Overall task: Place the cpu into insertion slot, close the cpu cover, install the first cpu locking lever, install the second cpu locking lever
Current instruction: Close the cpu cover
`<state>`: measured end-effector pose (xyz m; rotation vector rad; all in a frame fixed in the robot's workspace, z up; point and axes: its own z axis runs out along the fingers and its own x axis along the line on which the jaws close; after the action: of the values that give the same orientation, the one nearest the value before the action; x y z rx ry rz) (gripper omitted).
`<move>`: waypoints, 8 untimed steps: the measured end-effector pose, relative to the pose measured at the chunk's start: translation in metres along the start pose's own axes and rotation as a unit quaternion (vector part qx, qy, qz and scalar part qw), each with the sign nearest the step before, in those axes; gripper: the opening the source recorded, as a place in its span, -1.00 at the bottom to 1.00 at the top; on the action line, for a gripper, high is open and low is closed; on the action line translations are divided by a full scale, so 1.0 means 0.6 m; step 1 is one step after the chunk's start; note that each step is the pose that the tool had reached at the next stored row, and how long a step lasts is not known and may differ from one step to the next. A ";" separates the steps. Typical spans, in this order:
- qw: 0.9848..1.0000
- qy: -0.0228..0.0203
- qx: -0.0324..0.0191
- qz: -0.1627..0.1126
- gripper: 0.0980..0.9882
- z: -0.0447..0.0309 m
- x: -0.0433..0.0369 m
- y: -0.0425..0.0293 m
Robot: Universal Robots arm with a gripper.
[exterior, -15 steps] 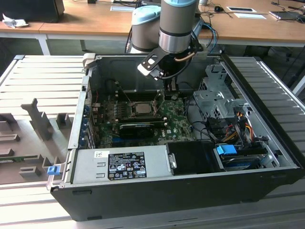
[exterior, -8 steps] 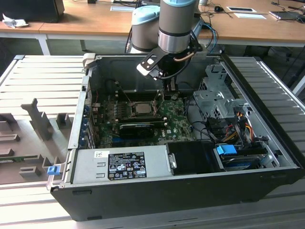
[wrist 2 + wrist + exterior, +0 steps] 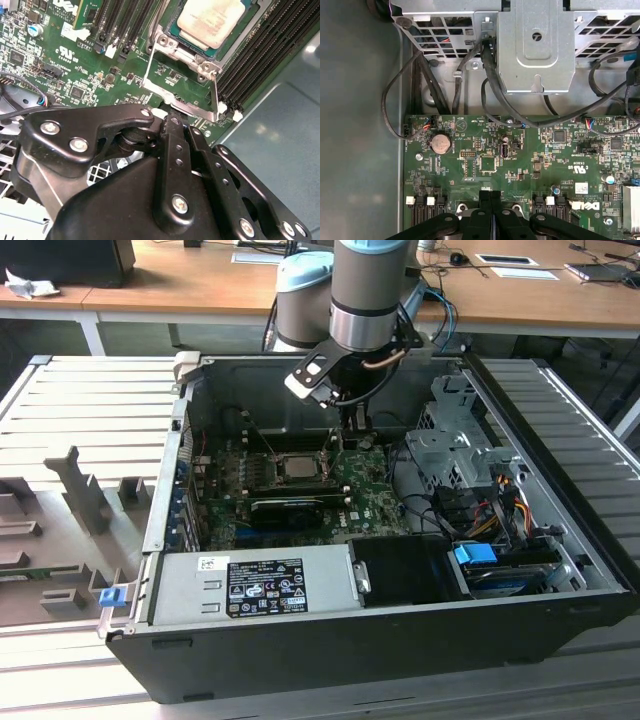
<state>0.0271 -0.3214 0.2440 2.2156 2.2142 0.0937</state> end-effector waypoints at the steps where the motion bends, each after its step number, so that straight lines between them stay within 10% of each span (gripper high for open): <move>1: 1.000 0.000 0.000 0.000 -0.98 0.000 0.000 0.000; 8: 1.000 0.000 0.000 0.000 -0.98 0.000 0.000 -0.002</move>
<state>0.0258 -0.3214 0.2440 2.2156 2.2142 0.0937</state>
